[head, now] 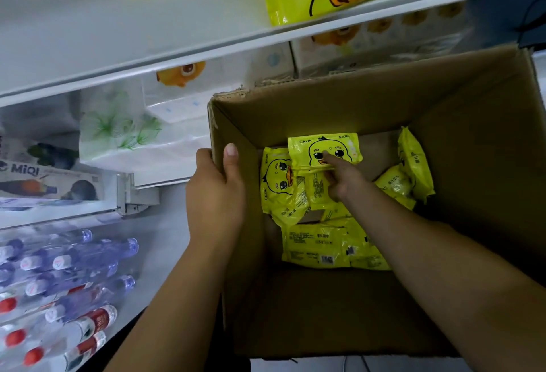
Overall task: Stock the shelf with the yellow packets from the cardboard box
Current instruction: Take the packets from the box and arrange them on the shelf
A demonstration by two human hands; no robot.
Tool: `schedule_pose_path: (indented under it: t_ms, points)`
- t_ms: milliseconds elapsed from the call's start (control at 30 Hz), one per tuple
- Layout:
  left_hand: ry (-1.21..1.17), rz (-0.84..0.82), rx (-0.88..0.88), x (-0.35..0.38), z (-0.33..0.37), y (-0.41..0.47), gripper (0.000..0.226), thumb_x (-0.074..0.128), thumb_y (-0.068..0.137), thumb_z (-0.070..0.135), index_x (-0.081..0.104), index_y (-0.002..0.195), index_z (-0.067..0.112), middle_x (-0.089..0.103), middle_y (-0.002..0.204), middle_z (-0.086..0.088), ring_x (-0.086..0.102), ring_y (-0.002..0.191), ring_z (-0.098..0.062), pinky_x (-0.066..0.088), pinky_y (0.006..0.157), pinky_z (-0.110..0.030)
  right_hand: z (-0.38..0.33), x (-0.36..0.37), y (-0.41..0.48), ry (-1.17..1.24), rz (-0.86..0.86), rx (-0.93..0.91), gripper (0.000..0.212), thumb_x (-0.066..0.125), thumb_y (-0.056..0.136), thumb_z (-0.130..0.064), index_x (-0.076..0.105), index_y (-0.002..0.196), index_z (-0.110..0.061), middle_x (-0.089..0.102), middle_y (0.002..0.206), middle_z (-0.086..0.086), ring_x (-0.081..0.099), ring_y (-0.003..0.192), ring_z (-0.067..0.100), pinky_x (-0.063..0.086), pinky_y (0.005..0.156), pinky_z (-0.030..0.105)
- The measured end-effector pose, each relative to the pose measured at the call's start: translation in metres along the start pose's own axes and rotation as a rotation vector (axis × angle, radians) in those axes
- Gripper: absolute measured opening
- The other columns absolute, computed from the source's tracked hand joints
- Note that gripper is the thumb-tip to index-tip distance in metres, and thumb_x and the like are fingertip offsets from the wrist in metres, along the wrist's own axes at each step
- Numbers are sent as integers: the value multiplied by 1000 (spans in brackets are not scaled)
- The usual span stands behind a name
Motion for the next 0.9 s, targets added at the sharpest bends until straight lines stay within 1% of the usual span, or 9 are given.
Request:
schedule_pose_path:
  t_ms: [100, 200, 367, 467, 567, 667, 767, 833, 900]
  points:
    - [12, -15, 1, -1, 1, 1, 42, 37, 107, 50, 48, 98, 10, 53, 75, 4, 51, 74, -25, 30, 60, -37, -6, -5, -10, 13, 10, -18, 20, 78, 86, -23, 67, 101, -16, 66, 99, -1, 60, 88, 11, 48, 79, 31]
    - [55, -21, -5, -2, 2, 0, 44, 37, 107, 51, 50, 101, 10, 55, 82, 0, 53, 84, -31, 34, 69, -37, -5, -8, -35, 20, -18, -12, 12, 72, 90, -14, 61, 87, -11, 63, 87, 5, 60, 79, 13, 57, 78, 29]
    - [49, -52, -51, -4, 5, -1, 53, 33, 107, 55, 53, 110, 6, 64, 108, -18, 59, 103, -41, 49, 83, -48, -5, -16, -100, 42, -133, -17, 9, 68, 93, -11, 61, 89, -10, 62, 90, 7, 58, 84, 13, 54, 85, 29]
    - [99, 43, 88, -19, 36, -8, 52, 42, 106, 48, 54, 125, 1, 56, 128, -22, 51, 121, -41, 43, 96, -49, -19, -20, -152, 143, -189, -69, 6, 68, 92, -8, 61, 92, -8, 64, 92, 9, 60, 87, 15, 53, 91, 30]
    - [-173, 79, 339, -36, 92, -39, 33, 56, 102, 43, 59, 128, 22, 55, 135, -5, 50, 128, -21, 42, 108, -38, -48, -25, -203, 221, -287, -168, 14, 70, 89, -9, 65, 102, -8, 70, 103, 11, 65, 97, 17, 56, 84, 28]
    - [-589, -290, 236, -10, 115, -74, 39, 65, 88, 65, 64, 119, 41, 65, 130, 10, 61, 122, -8, 50, 101, -31, -74, -29, -255, 220, -386, -286, 16, 70, 86, -11, 67, 102, -9, 74, 104, 8, 66, 107, 18, 51, 93, 31]
    - [-865, -557, 135, 13, 128, -104, 58, 76, 79, 63, 67, 125, 29, 73, 124, 0, 69, 117, -22, 54, 99, -46, -79, -28, -297, 125, -545, -365, 29, 71, 80, -14, 66, 107, -3, 74, 112, 10, 69, 111, 20, 48, 103, 34]
    - [-973, -569, 88, 12, 132, -114, 54, 75, 85, 52, 70, 124, 15, 75, 121, -11, 71, 114, -32, 52, 104, -53, -69, -27, -313, -20, -604, -406, 43, 71, 83, -14, 60, 117, 10, 70, 121, 18, 66, 118, 26, 45, 109, 38]
    - [-986, -480, 34, 4, 123, -115, 46, 70, 89, 46, 73, 118, 12, 76, 115, -14, 73, 108, -34, 52, 102, -59, -59, -30, -318, -138, -594, -443, 45, 73, 82, -16, 60, 113, 15, 71, 115, 20, 67, 114, 27, 47, 107, 38]
Point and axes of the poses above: each hand's wrist, its own y-axis towards the middle knuckle, its own x-axis out of the palm, z = x × y, the point moved 10 cm from there along y, towards the middle knuckle
